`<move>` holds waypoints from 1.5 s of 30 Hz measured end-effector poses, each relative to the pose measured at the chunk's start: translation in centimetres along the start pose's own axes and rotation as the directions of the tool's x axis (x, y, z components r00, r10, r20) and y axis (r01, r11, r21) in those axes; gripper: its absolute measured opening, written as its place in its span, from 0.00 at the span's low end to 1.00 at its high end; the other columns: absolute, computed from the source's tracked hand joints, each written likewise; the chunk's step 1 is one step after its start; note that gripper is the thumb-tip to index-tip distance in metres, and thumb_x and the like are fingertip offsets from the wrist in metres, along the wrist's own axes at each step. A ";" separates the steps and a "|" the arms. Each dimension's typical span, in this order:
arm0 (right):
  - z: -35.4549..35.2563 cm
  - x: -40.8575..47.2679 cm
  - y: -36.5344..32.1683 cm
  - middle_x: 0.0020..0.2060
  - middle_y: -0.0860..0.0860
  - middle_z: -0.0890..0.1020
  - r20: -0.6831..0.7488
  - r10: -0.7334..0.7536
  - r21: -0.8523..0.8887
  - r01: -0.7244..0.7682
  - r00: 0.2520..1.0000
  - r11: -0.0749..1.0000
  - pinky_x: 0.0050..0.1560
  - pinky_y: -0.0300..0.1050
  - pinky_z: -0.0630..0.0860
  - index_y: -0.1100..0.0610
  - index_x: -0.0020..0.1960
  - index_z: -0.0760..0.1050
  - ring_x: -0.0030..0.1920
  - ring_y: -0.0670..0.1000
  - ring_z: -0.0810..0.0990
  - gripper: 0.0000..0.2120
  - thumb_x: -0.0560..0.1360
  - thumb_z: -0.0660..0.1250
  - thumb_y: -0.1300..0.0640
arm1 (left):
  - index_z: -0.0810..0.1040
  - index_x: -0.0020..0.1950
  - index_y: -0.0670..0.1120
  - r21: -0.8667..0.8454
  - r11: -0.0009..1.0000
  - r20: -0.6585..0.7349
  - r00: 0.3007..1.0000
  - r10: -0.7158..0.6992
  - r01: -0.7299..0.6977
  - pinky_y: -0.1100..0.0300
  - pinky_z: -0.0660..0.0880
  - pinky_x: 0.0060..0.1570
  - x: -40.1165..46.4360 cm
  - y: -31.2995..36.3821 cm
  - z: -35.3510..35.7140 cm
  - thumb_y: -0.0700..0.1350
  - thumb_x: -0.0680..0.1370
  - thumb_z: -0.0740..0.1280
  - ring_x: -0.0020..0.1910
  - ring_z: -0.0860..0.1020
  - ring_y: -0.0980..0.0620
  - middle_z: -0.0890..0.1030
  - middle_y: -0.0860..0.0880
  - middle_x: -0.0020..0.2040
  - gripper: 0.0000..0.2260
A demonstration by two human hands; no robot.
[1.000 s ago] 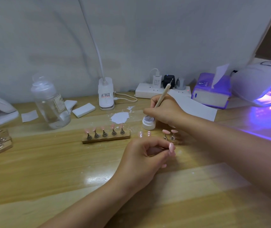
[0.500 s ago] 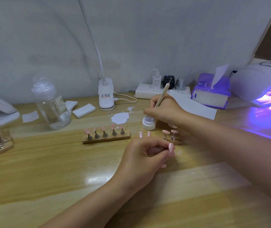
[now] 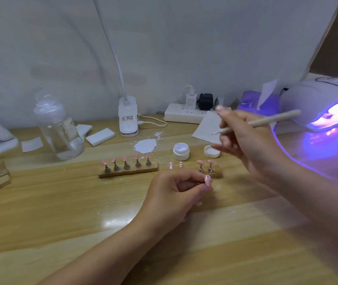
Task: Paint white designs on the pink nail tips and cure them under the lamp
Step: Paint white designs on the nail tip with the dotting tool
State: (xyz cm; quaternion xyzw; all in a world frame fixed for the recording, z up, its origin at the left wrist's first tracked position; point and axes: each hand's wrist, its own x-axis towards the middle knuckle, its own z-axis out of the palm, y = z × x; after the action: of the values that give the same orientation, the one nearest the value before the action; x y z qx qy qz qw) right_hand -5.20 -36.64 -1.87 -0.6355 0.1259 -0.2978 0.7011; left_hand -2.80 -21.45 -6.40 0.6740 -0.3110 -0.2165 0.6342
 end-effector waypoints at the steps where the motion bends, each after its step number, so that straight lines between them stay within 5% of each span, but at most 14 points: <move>1: -0.2 -1.0 0.5 0.17 0.47 0.70 -0.003 0.004 0.020 -0.004 1.000 1.000 0.34 0.41 0.80 0.51 0.23 0.74 0.19 0.42 0.69 0.19 0.71 0.69 0.50 | 0.82 0.40 0.45 -0.009 1.000 0.001 1.000 -0.002 0.002 0.66 0.76 0.33 0.0 0.0 0.0 0.40 0.73 0.70 0.42 0.82 0.57 0.85 0.48 0.39 0.03; 6: -0.3 -4.6 2.8 0.18 0.47 0.70 -0.052 -0.092 -0.001 0.092 0.994 0.996 0.32 0.39 0.77 0.53 0.25 0.69 0.26 0.47 0.76 0.16 0.60 0.72 0.46 | 0.83 0.40 0.46 0.013 1.000 0.003 1.000 -0.010 0.010 0.61 0.79 0.36 0.0 0.0 0.0 0.39 0.73 0.69 0.43 0.83 0.54 0.85 0.50 0.39 0.04; 13: 0.2 -5.6 2.8 0.16 0.48 0.67 0.034 -0.123 0.022 0.123 0.992 0.992 0.38 0.63 0.77 0.54 0.25 0.65 0.21 0.51 0.77 0.17 0.64 0.70 0.49 | 0.83 0.41 0.44 0.048 0.997 0.039 0.997 0.066 -0.067 0.68 0.77 0.36 0.2 -0.2 -0.2 0.33 0.73 0.67 0.42 0.82 0.59 0.85 0.51 0.39 0.07; 17: 0.3 -5.4 2.8 0.15 0.48 0.66 0.032 -0.097 0.078 0.095 0.995 0.992 0.40 0.65 0.77 0.57 0.27 0.62 0.19 0.51 0.75 0.19 0.69 0.69 0.57 | 0.82 0.41 0.43 0.037 0.997 0.043 0.997 0.062 -0.064 0.68 0.77 0.37 0.2 -0.3 -0.1 0.33 0.74 0.67 0.43 0.82 0.59 0.85 0.52 0.41 0.08; 24: -0.1 -5.0 3.6 0.14 0.52 0.65 0.031 -0.072 0.047 0.071 0.997 0.996 0.25 0.40 0.72 0.54 0.24 0.62 0.19 0.51 0.75 0.21 0.70 0.64 0.70 | 0.83 0.41 0.43 0.056 0.996 0.052 0.996 0.070 -0.073 0.70 0.75 0.36 0.3 -0.2 0.0 0.33 0.73 0.68 0.39 0.80 0.60 0.84 0.51 0.38 0.07; 45: -0.1 -4.8 3.5 0.14 0.53 0.67 0.061 -0.073 0.044 0.071 0.995 0.997 0.30 0.45 0.77 0.55 0.24 0.63 0.19 0.49 0.74 0.20 0.69 0.63 0.71 | 0.82 0.42 0.39 0.091 0.993 0.050 0.996 0.072 -0.076 0.70 0.75 0.37 0.2 -0.3 0.0 0.33 0.73 0.68 0.40 0.81 0.60 0.85 0.49 0.41 0.05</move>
State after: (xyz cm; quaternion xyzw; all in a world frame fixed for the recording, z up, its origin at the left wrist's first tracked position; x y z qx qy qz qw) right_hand -8.14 -33.93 -6.26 -0.6338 0.0748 -0.3056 0.7066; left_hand -2.58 -21.61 -6.67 0.6853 -0.3601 -0.1936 0.6026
